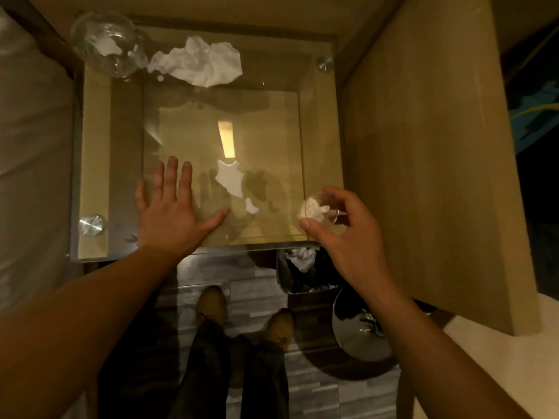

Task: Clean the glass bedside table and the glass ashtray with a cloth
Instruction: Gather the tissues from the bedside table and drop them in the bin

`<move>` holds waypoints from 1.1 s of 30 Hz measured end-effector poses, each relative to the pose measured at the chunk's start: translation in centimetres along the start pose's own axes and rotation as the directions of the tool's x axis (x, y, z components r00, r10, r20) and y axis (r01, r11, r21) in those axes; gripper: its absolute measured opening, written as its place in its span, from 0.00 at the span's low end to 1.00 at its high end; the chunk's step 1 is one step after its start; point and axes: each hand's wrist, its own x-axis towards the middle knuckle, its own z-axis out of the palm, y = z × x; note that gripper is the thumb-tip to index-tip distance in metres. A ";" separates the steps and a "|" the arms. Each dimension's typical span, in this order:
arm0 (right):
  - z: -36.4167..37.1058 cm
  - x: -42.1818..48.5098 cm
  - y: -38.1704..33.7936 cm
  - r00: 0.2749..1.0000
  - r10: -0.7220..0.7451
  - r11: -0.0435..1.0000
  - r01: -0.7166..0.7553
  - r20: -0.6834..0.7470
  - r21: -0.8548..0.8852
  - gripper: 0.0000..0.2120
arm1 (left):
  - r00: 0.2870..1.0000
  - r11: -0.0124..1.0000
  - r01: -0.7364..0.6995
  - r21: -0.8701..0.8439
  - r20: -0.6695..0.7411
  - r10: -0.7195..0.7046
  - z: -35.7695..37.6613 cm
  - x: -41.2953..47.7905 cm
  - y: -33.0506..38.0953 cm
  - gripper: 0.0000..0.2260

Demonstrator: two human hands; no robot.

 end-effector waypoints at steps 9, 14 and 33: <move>-0.3 -7.8 8.7 0.967 0.237 0.970 -0.231 -0.094 0.074 0.29 | 1.000 1.000 -0.004 -0.002 -0.028 0.004 0.2 -0.3 0.2 0.49; 1.7 -6.8 14.1 0.956 0.268 0.963 -0.271 -0.122 -0.006 0.31 | 1.000 1.000 -0.004 0.028 -0.029 0.005 0.1 -0.4 0.3 0.49; 0.1 -4.7 9.0 0.981 0.121 0.991 -0.128 -0.150 -0.035 0.22 | 1.000 1.000 -0.006 0.020 -0.020 0.006 -0.1 -0.2 0.2 0.49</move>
